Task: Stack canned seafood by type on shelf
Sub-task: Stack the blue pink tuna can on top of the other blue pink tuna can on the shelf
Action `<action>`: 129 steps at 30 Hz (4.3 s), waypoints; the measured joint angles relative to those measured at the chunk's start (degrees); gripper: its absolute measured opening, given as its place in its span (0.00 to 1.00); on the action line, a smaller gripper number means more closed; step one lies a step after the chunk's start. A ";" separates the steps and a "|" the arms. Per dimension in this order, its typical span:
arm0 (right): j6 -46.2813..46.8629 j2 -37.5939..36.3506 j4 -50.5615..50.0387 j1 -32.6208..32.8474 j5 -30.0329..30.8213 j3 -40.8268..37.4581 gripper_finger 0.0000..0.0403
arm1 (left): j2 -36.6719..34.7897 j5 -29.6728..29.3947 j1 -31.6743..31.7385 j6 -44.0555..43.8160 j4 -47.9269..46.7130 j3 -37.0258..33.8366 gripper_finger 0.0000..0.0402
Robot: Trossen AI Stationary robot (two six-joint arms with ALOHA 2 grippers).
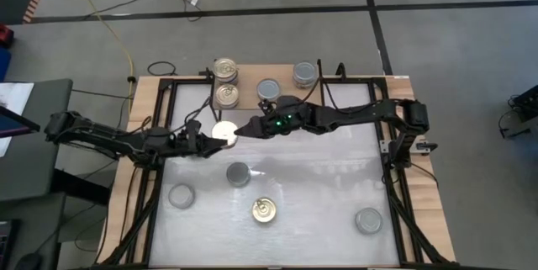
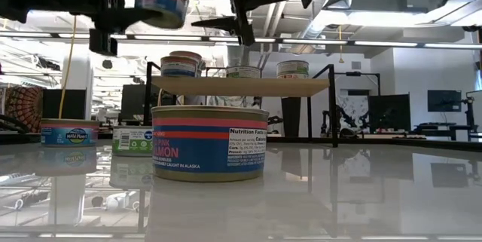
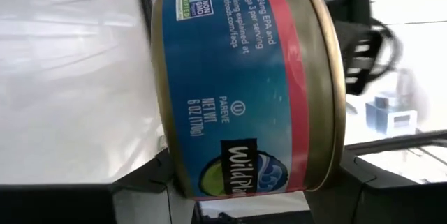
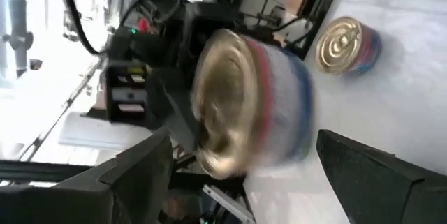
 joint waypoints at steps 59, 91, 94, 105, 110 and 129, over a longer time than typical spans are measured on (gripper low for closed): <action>1.47 5.29 12.06 -0.05 -3.85 1.24 0.55 | 5.90 2.98 -0.66 2.95 11.43 0.02 0.50; -1.19 4.68 8.75 -2.39 -6.44 1.29 0.54 | 1.51 -1.97 0.53 7.60 5.68 0.02 0.68; -1.17 4.66 9.00 -2.61 -6.92 1.39 0.54 | -2.54 -1.62 1.38 9.82 2.33 -0.04 0.68; 0.41 4.22 9.43 -4.53 -7.39 3.92 0.54 | -16.89 -1.90 2.29 14.23 -16.53 -0.02 0.68; -3.18 4.12 -4.24 -6.06 -5.28 10.88 0.53 | -19.29 -1.84 2.27 14.38 -18.67 -0.02 0.68; -1.49 19.03 -16.86 -14.52 0.83 32.81 0.54 | -27.98 -1.62 2.27 13.97 -26.56 0.00 0.68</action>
